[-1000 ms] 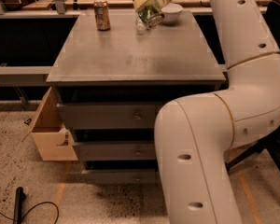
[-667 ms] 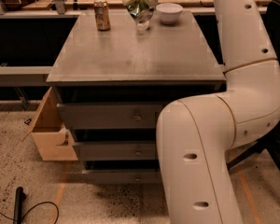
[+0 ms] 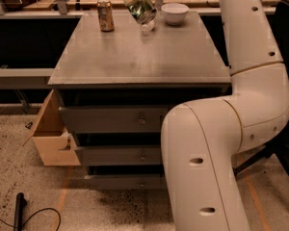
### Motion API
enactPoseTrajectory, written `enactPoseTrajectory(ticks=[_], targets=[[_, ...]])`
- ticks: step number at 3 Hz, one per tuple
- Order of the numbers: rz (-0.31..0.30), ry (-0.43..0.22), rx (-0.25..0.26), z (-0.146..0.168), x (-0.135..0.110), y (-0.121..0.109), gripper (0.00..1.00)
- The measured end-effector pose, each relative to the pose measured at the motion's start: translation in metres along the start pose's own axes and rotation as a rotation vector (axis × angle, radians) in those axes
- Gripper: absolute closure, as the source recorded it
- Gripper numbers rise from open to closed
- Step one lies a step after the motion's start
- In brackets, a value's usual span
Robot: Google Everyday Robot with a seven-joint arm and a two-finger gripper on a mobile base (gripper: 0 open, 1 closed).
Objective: Place green can upright
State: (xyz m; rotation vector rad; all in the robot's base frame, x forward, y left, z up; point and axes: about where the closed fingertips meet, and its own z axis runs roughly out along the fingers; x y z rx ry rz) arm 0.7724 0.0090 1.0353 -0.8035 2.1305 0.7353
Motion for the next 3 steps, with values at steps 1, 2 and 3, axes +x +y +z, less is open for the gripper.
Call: enactPoseTrajectory(ticks=[1, 2, 3], targets=[[0.010, -0.041, 0.014, 0.009, -0.014, 0.000, 1.00], [0.039, -0.086, -0.021, 0.032, -0.030, 0.013, 1.00], [0.070, -0.077, -0.064, 0.048, -0.024, 0.027, 1.00]])
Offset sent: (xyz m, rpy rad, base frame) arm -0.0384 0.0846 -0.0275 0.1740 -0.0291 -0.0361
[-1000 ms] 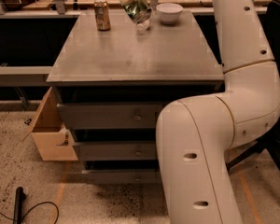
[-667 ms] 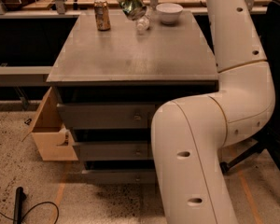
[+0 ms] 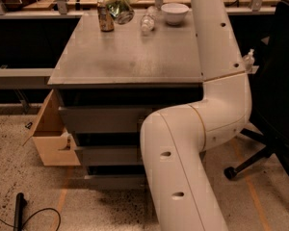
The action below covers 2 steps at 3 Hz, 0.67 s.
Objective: Place green can upright
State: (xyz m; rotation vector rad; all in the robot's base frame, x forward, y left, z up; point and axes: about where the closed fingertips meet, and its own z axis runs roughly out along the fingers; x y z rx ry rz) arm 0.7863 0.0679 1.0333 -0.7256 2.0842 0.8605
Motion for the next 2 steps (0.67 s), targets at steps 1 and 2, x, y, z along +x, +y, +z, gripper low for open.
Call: enactPoseTrajectory(ticks=[1, 2], targets=[[0.015, 0.001, -0.011, 0.006, 0.009, 0.010, 1.00], [0.049, -0.010, 0.026, 0.021, 0.025, 0.009, 1.00]])
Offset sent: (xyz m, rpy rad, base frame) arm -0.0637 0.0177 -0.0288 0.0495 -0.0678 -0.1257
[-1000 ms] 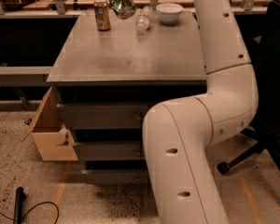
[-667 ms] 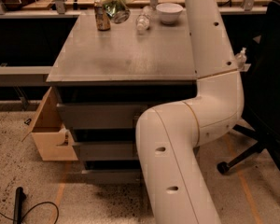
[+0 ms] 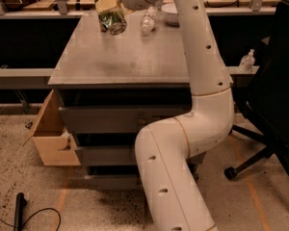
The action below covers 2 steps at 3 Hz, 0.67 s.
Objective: Place green can upright
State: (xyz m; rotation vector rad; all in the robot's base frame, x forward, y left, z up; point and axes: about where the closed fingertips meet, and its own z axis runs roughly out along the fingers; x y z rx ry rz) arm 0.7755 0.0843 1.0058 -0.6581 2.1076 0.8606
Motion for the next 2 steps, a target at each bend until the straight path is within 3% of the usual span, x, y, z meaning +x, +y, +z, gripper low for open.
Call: enactPoseTrajectory(ticks=[1, 2], targets=[[0.082, 0.003, 0.118, 0.040, 0.039, -0.024, 1.00], [0.148, -0.060, 0.269, 0.070, 0.075, -0.058, 1.00]])
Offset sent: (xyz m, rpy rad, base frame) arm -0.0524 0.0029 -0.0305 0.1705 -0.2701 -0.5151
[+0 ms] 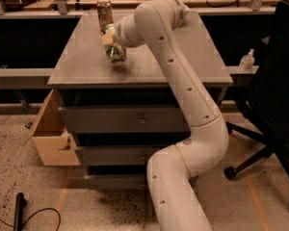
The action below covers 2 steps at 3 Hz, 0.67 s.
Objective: Place green can upright
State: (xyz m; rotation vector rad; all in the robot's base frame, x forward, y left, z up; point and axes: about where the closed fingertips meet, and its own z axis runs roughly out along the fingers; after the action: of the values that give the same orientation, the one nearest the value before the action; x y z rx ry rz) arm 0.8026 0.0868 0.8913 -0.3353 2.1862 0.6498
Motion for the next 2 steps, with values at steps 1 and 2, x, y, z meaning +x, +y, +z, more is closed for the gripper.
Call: enactPoseTrajectory(ticks=[1, 2], targets=[[-0.027, -0.228, 0.129, -0.029, -0.019, -0.008, 1.00], [-0.152, -0.504, 0.149, -0.110, -0.067, 0.029, 1.00]])
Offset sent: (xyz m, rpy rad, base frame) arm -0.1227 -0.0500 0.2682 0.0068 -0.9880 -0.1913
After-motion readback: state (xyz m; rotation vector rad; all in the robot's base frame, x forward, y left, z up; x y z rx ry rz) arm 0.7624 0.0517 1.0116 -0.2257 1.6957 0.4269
